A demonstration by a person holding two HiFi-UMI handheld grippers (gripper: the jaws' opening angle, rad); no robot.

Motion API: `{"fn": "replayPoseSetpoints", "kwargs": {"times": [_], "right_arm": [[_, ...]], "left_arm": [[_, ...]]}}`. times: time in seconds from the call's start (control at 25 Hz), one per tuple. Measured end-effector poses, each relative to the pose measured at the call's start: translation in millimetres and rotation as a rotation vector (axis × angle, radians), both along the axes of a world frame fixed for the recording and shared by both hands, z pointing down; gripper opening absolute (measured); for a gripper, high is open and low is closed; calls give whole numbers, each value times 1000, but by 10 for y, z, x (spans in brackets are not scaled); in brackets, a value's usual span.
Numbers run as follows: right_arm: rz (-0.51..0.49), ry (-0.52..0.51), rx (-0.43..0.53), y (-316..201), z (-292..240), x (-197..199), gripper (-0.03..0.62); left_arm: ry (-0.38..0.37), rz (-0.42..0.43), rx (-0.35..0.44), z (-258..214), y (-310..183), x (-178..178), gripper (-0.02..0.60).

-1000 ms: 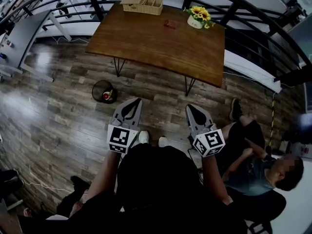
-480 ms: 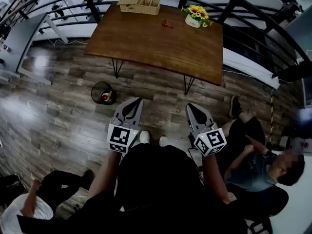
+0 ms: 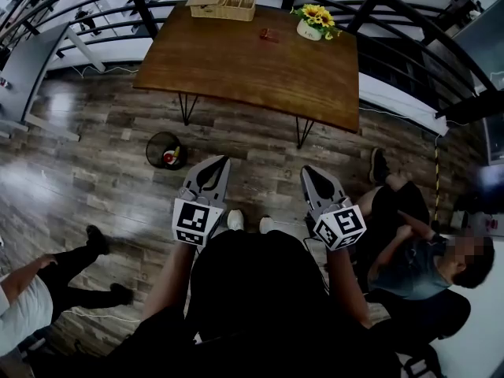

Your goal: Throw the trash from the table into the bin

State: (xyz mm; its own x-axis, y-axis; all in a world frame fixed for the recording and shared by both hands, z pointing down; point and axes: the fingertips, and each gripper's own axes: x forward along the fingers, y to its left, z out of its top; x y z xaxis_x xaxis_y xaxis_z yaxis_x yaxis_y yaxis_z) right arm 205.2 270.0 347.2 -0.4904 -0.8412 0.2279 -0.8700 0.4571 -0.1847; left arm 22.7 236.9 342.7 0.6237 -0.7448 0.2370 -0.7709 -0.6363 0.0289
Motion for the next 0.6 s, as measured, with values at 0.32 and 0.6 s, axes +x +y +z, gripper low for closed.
{"fn": "replayPoseSetpoints", "kwargs": {"times": [0.32,0.6], "right_arm": [[25,17,-1,-10,3,-192,12],[61,35,-8,-43,4,-274,12]], "left_arm": [[11,31,3,44,-46,-217,12],[26,48,2,51,-115,-377,12]]}}
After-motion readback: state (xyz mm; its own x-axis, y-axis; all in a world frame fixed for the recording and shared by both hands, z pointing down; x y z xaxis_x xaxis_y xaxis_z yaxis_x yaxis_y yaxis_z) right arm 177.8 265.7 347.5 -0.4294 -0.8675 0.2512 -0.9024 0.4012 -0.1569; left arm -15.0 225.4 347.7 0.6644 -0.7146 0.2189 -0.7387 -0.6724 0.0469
